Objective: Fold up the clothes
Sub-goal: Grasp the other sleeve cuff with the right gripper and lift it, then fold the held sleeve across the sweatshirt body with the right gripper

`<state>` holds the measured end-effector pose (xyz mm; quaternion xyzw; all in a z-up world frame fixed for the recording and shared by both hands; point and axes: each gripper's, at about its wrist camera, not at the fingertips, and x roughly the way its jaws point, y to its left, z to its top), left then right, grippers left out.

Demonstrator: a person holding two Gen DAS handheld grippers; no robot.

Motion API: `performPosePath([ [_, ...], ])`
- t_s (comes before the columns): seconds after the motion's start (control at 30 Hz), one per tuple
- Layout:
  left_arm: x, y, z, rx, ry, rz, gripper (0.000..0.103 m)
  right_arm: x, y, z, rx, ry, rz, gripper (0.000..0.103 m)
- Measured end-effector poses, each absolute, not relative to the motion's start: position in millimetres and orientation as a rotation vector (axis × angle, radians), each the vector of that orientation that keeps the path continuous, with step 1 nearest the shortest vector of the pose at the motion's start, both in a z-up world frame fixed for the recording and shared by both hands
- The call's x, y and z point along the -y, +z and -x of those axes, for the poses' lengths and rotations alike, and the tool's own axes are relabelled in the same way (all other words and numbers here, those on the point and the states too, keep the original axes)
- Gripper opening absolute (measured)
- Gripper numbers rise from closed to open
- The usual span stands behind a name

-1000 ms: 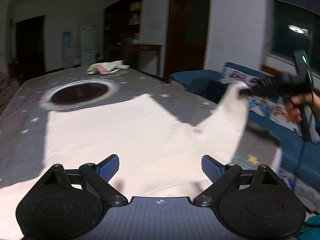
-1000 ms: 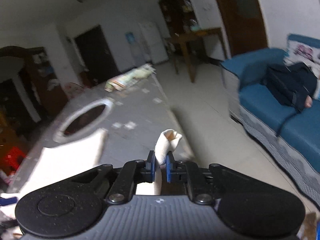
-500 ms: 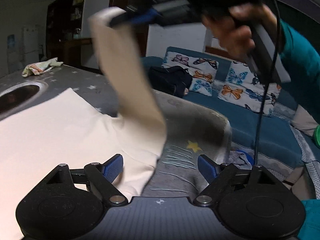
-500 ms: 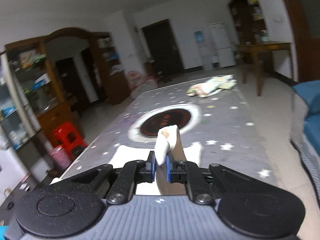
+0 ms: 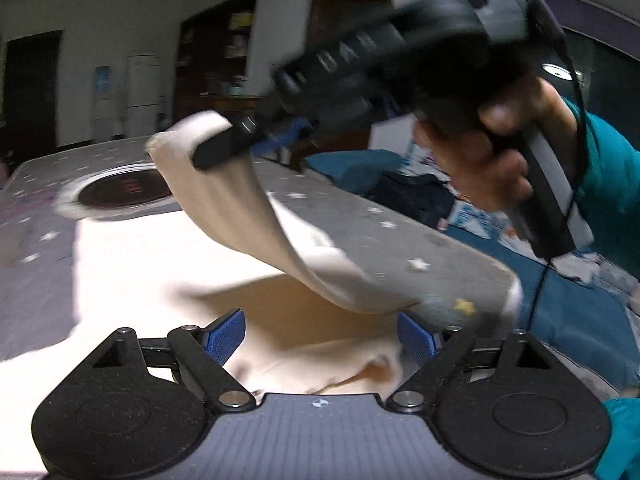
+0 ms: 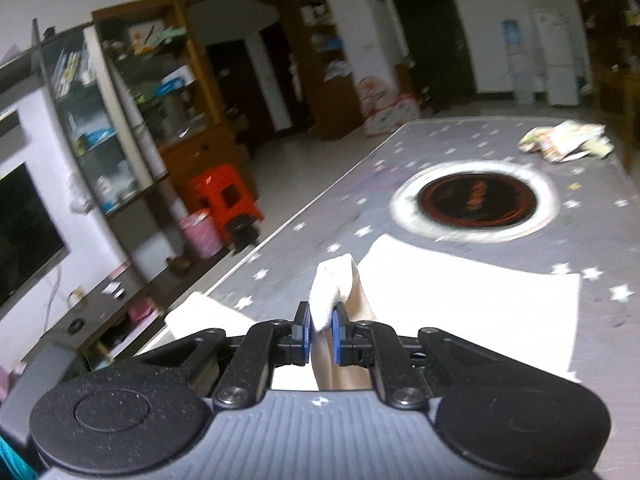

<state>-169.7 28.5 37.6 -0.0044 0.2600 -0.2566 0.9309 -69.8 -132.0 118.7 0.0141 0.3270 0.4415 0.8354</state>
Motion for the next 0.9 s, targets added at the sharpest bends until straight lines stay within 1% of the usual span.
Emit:
performPosePath([
  [0.03, -35, 37, 169, -0.536, -0.505, 0.022, 0.086, 127, 116, 70, -0.703, 0.949, -0.025, 0.013],
  [0.07, -40, 36, 170, -0.539, -0.487, 0.033, 0.086, 122, 113, 72, -0.709, 0.958, -0.021, 0.018],
  [0.1, -44, 35, 170, -0.542, -0.47, 0.043, 0.086, 118, 110, 74, -0.715, 0.968, -0.017, 0.026],
  [0.13, -49, 34, 171, -0.544, -0.454, 0.05, 0.086, 118, 111, 74, -0.713, 0.971, -0.014, 0.027],
  [0.23, -61, 35, 172, -0.547, -0.409, 0.054, 0.086, 120, 113, 75, -0.701, 0.98, -0.009, 0.027],
  [0.4, -73, 42, 171, -0.523, -0.378, 0.081, 0.084, 155, 115, 67, -0.697, 0.887, 0.048, 0.027],
  [0.5, -69, 43, 169, -0.521, -0.386, 0.088, 0.084, 182, 103, 64, -0.721, 0.796, 0.126, 0.027],
  [0.63, -59, 39, 154, -0.528, -0.418, 0.08, 0.081, 214, 82, 72, -0.786, 0.735, 0.165, 0.027],
  [0.67, -57, 38, 151, -0.529, -0.425, 0.079, 0.078, 219, 77, 75, -0.795, 0.73, 0.169, 0.027],
  [0.9, -53, 23, 136, -0.589, -0.42, 0.058, 0.078, 236, 47, 95, -0.841, 0.721, 0.18, 0.027],
])
